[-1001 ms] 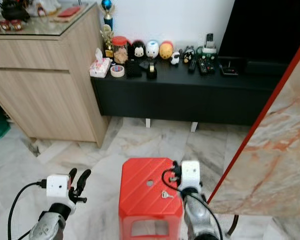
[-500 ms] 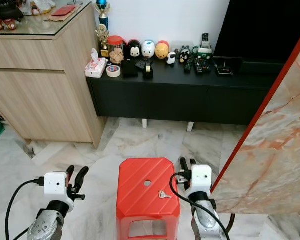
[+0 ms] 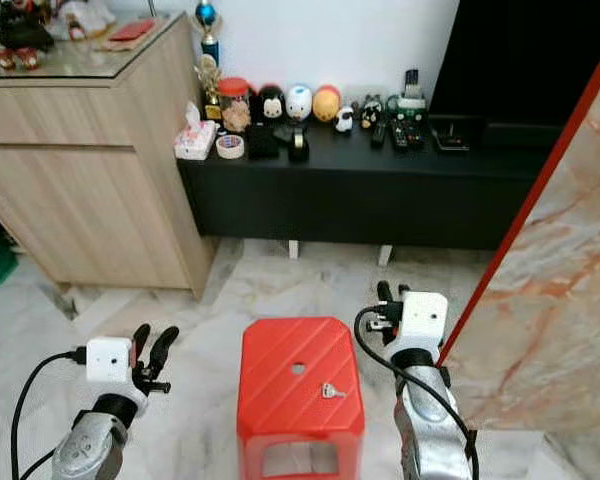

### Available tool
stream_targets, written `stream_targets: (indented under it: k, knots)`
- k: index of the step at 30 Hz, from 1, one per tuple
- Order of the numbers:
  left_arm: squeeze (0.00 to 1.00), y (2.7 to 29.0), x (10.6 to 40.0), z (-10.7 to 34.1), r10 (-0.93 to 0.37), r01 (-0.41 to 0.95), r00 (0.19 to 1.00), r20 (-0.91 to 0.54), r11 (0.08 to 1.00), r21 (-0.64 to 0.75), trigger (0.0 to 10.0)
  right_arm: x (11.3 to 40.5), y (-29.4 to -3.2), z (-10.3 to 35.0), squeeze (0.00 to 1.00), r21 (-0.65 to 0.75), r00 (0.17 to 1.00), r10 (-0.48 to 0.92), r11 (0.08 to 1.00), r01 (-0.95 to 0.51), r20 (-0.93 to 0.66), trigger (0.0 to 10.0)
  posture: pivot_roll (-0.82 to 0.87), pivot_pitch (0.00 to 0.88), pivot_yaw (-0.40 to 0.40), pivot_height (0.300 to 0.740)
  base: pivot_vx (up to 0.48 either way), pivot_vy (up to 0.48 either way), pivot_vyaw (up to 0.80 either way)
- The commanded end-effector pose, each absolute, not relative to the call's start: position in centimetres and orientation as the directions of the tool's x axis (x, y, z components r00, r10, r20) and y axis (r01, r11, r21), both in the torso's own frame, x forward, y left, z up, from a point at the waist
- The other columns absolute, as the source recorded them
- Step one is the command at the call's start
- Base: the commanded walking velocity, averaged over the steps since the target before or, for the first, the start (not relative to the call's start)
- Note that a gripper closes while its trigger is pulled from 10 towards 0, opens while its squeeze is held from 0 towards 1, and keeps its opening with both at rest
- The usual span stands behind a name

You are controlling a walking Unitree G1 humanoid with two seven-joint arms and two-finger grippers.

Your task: Hang keys on a hook

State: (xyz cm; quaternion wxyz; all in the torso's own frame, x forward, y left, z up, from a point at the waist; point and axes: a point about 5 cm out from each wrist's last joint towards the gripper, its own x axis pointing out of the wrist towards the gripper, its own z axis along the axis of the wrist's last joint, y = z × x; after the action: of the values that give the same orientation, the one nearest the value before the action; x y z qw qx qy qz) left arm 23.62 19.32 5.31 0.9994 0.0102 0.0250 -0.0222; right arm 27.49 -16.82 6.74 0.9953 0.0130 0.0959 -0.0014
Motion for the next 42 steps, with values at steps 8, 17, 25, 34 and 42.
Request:
stream_targets:
  k: [8, 17, 25, 34, 42]
  knots:
    - [0.0, 18.6, 23.6, 4.9, -0.061, 0.06, 0.996, -0.071, 0.998, -0.006, 10.0, 27.5, -16.2, 8.4, 0.0, 0.08, 0.922, 0.042, 0.997, -0.012, -0.385, 10.0, -0.02, 0.0, -0.031, 0.74, 0.0, 0.0, 0.0]
    - [0.0, 18.6, 23.8, 4.8, -0.063, 0.063, 0.995, -0.079, 0.998, -0.005, 10.0, 26.2, -17.0, 4.9, 0.0, 0.096, 0.791, 0.02, 0.994, 0.049, -0.612, 10.0, -0.02, 0.0, -0.028, 0.74, 0.0, 0.0, 0.0]
    - [0.0, 18.5, 24.1, 4.7, -0.067, 0.067, 0.994, -0.088, 0.998, 0.0, 10.0, 25.9, -17.0, 4.1, 0.0, 0.135, 0.738, 0.042, 0.989, 0.067, -0.674, 10.0, -0.02, 0.0, -0.028, 0.74, 0.0, 0.0, 0.0]
    - [0.0, 18.3, 24.0, 4.5, -0.077, 0.077, 0.992, -0.104, 0.997, 0.0, 10.0, 24.6, -16.4, 2.5, 0.0, 0.22, 0.64, 0.116, 0.972, 0.084, -0.759, 10.0, -0.02, 0.0, -0.033, 0.74, 0.0, 0.0, 0.0]
    - [0.0, 18.1, 24.2, 4.6, -0.079, 0.079, 0.992, -0.101, 0.997, -0.004, 10.0, 23.5, -16.4, 1.3, 0.0, 0.263, 0.599, 0.132, 0.955, 0.137, -0.79, 10.0, -0.02, 0.0, -0.03, 0.74, 0.0, 0.0, 0.0]
